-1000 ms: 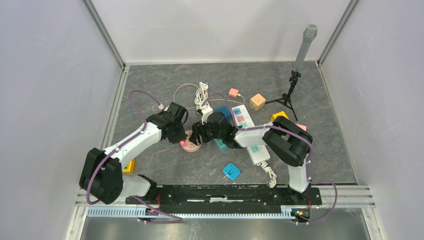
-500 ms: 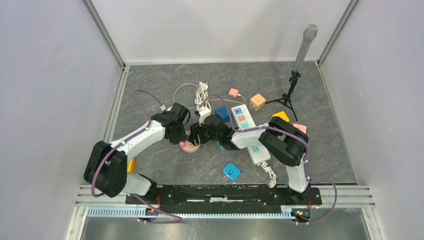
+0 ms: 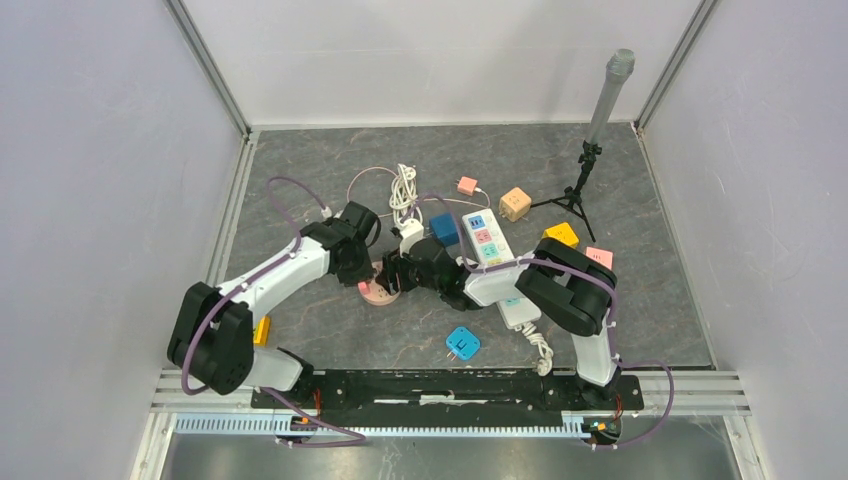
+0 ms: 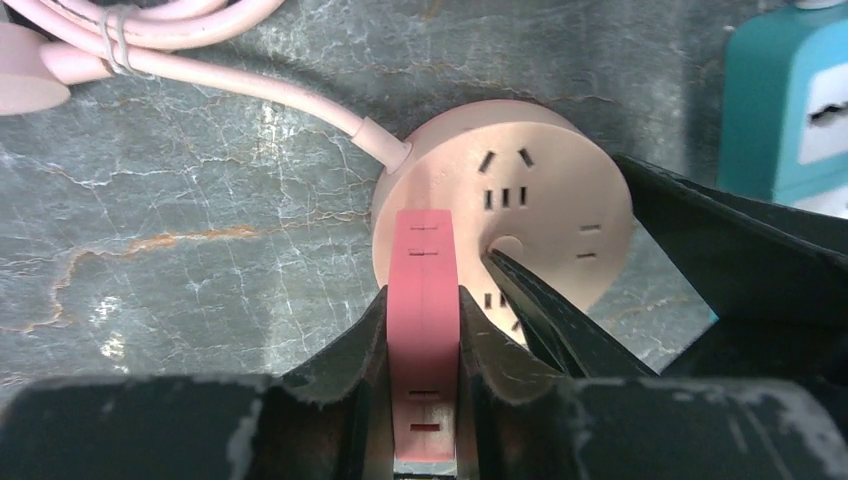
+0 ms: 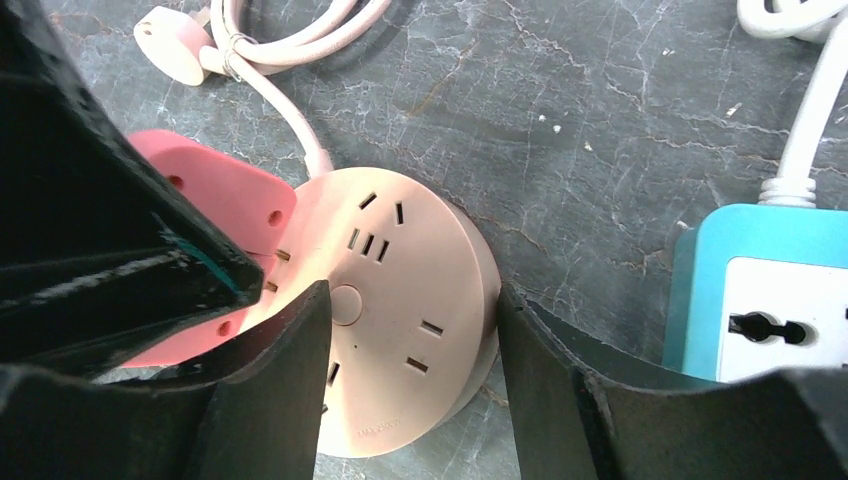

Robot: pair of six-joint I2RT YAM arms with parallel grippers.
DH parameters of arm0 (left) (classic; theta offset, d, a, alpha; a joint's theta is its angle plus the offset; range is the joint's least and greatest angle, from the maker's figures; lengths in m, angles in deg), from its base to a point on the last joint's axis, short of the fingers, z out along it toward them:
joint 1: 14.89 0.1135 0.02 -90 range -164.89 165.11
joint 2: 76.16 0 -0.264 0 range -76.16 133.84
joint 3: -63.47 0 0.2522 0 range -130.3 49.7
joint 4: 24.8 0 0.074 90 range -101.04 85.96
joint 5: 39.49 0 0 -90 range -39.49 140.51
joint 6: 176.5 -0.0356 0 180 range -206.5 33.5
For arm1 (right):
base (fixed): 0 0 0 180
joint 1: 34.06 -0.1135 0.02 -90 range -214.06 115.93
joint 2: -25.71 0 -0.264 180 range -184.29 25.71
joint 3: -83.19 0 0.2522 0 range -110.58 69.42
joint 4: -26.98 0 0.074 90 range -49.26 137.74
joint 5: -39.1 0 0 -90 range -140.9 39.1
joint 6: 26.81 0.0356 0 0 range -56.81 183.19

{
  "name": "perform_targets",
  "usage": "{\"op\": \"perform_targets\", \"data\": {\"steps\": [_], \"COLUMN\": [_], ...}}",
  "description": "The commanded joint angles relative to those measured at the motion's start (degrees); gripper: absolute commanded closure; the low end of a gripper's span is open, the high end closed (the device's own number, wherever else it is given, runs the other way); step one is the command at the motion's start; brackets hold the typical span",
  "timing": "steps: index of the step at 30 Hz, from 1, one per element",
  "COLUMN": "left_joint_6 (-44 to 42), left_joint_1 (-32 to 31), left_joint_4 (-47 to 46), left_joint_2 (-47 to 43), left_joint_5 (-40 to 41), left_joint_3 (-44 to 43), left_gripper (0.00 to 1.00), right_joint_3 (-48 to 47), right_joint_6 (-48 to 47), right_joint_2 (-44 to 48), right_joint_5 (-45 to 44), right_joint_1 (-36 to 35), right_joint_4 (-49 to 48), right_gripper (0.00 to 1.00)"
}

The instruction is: Pull the plug off the socket

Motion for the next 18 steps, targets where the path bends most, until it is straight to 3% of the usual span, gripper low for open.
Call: {"op": "perform_targets", "data": {"steps": [1, 18], "left_joint_6": [-4.3, -3.8], "left_joint_1": [-0.2, 0.0], "left_joint_4": [1.4, 5.6], "left_joint_2": [-1.0, -2.6], "left_joint_5": [-1.8, 6.4], "left_joint_3": [-8.4, -7.9], "left_gripper": [0.98, 0.98], "right_joint_3": [6.0, 8.2], "right_joint_6": [-4.6, -3.2], "right_joint_2": [-5.3, -2.0], "right_joint_5": [-5.4, -4.7], "right_joint_1": [-1.1, -1.1], "right_joint_4": [17.2, 13.4], "right_gripper": [0.39, 0.37]}}
